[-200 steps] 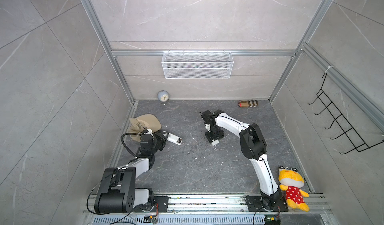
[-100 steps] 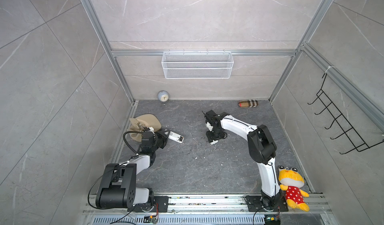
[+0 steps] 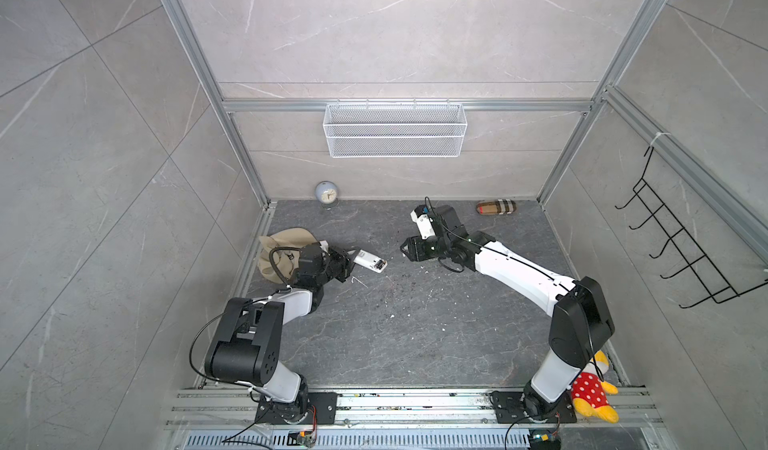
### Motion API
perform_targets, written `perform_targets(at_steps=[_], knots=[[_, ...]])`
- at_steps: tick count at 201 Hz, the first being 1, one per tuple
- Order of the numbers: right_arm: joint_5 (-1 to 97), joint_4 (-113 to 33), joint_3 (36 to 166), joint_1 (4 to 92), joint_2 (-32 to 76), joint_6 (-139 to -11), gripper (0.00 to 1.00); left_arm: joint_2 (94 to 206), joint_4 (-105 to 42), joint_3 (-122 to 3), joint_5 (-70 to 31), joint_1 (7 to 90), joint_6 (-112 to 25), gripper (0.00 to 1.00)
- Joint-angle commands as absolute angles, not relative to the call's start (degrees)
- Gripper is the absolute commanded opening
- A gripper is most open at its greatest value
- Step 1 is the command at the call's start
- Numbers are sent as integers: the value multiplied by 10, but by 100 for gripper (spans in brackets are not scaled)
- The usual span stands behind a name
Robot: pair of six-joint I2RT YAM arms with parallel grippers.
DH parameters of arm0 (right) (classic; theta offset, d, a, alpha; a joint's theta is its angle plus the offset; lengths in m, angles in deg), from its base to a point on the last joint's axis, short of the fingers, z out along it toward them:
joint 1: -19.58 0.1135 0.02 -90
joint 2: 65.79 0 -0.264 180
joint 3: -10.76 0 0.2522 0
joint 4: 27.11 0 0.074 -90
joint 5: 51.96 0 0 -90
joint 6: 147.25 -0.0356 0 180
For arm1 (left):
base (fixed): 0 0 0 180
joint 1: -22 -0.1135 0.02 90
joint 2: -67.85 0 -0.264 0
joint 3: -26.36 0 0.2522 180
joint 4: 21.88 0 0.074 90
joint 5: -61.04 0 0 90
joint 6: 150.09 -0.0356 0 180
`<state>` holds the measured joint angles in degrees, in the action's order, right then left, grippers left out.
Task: Load the batteries into the remote control
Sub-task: 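Lift the white battery cover with the right gripper, then carry the cover to the remote held by the left gripper and align it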
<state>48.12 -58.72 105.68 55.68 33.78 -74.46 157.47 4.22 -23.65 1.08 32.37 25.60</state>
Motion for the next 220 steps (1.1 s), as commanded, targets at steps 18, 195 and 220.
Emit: perform_targets(at_steps=[18, 195, 220], knots=[[511, -529, 1093, 592, 339, -740, 58, 1580, 42, -282, 62, 333, 294, 0], [450, -542, 1173, 613, 365, -632, 58, 1769, 356, -409, 177, 335, 440, 0], [450, -545, 1200, 613, 383, -618, 58, 1768, 347, -409, 183, 334, 437, 0]])
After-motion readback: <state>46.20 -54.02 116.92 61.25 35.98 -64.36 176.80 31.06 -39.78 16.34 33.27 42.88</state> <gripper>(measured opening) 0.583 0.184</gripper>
